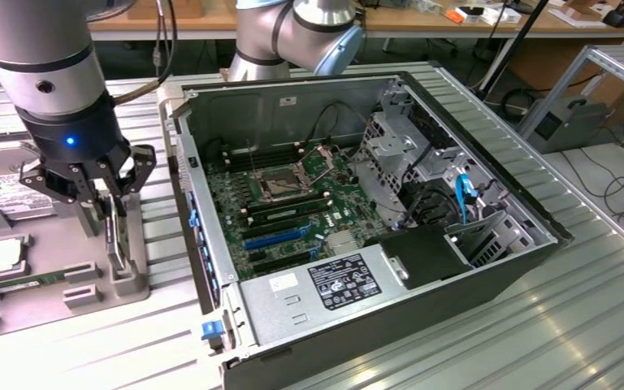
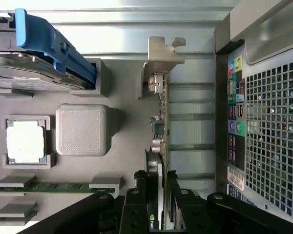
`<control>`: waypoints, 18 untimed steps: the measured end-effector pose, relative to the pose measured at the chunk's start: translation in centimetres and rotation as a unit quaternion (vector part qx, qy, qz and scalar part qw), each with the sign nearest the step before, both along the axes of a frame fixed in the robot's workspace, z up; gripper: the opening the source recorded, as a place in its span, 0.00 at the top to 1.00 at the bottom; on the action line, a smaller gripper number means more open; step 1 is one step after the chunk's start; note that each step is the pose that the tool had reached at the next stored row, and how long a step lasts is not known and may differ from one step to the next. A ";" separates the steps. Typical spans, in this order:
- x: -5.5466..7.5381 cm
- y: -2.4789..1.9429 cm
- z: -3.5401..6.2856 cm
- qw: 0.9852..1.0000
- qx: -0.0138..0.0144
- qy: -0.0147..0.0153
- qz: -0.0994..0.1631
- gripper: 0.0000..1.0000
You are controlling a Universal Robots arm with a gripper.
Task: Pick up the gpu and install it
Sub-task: 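Pick up the gpu and move the gpu toward the slot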
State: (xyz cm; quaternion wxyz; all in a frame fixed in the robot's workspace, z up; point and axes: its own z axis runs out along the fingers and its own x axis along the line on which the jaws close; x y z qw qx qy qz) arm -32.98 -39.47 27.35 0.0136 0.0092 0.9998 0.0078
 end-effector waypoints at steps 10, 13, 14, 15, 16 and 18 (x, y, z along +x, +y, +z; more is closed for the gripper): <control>0.0 0.00 2.29 1.000 0.001 0.000 0.000 0.73; 0.0 0.00 2.93 1.000 0.002 0.000 0.000 0.73; 0.0 0.00 3.06 1.000 0.002 0.000 0.000 0.73; 0.0 0.00 3.32 1.000 0.002 0.000 0.000 0.73; 0.0 0.00 3.64 1.000 0.003 0.000 0.000 0.73; 0.0 0.00 4.07 1.000 0.003 0.000 0.000 0.73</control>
